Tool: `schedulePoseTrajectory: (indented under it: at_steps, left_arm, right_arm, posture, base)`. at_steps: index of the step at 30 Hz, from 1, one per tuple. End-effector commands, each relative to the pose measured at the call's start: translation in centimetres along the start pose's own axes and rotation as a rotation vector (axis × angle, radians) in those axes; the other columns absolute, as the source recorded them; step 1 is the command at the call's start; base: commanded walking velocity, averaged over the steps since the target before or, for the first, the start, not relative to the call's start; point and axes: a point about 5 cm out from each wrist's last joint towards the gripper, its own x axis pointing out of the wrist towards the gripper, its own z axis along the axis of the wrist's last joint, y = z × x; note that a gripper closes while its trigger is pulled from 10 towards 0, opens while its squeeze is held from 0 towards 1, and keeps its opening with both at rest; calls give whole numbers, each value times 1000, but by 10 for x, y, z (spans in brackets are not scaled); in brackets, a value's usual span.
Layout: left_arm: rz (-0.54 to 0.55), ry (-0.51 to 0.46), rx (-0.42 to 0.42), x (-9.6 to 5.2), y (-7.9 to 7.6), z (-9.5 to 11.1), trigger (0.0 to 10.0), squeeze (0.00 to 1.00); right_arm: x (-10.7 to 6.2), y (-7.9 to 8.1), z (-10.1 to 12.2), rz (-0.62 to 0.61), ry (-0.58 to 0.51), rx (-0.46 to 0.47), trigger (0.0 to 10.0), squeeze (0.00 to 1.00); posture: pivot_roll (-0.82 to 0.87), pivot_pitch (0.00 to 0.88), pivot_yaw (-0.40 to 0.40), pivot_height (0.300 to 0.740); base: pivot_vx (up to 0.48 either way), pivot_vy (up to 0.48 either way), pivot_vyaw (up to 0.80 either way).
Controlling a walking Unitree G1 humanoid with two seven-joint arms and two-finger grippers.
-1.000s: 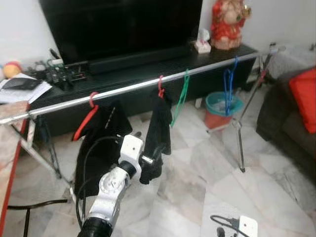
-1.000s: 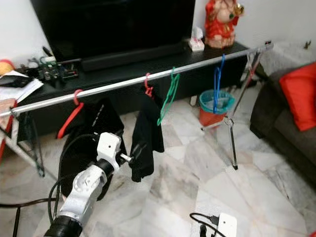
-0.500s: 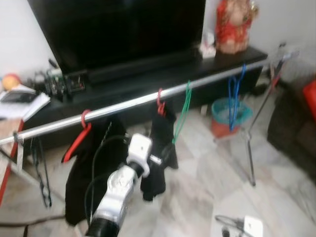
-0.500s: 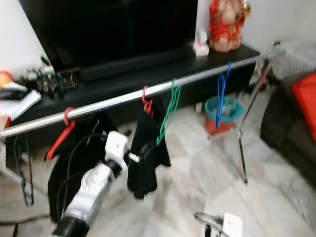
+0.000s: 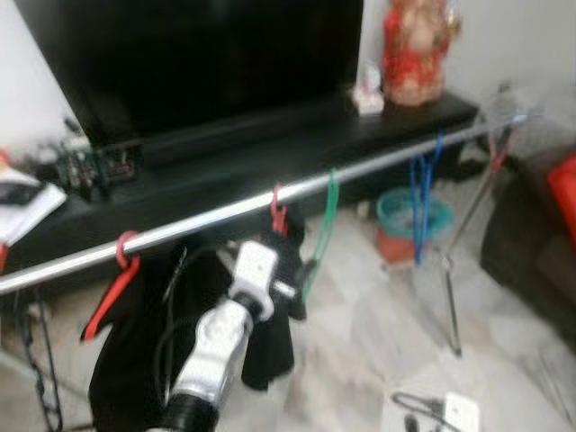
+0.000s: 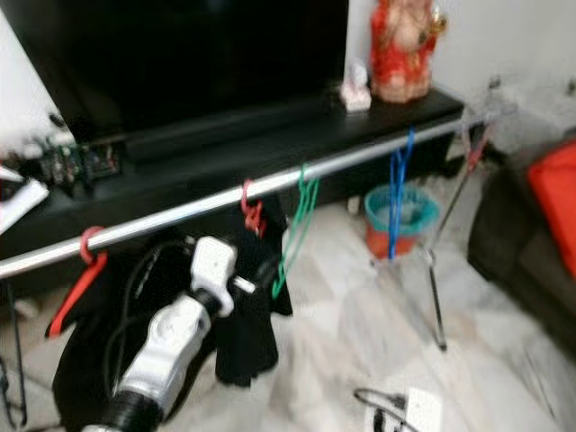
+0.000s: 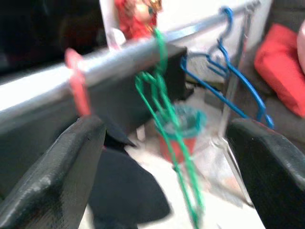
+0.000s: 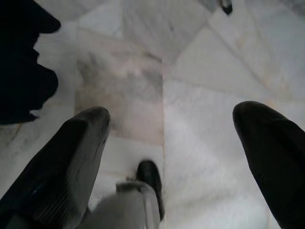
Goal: Hang hanger
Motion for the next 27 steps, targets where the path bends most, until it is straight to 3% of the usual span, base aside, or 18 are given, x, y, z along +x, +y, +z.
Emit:
schedulePoseTrajectory:
  at_steps: [1, 8, 14, 19, 27]
  left_arm:
    - [49, 40, -2, -7, 13, -8, 10000, 0]
    - [41, 140, -42, -7, 11, -20, 10000, 0]
    - [30, 161, -47, -5, 11, -21, 10000, 0]
    - [29, 201, -19, 4, 10, -22, 10000, 0]
    - [6, 289, -72, 22, 4, -28, 10000, 0]
  right_arm:
    - [0, 11, -2, 27, 9, 12, 10000, 0]
    - [0, 11, -3, 27, 9, 14, 10000, 0]
    - [0, 11, -3, 28, 9, 15, 10000, 0]
    - [0, 12, -2, 27, 8, 18, 10000, 0]
    - [1, 12, -2, 27, 5, 24, 10000, 0]
  posture:
    - [50, 0, 20, 740]
    - [48, 0, 22, 740]
    - [46, 0, 25, 740]
    - [42, 0, 27, 740]
    - [29, 0, 34, 740]
  base:
    - [307, 0, 0]
    - [0, 0, 0]
    - [0, 0, 0]
    - [0, 0, 0]
    - [0, 0, 0]
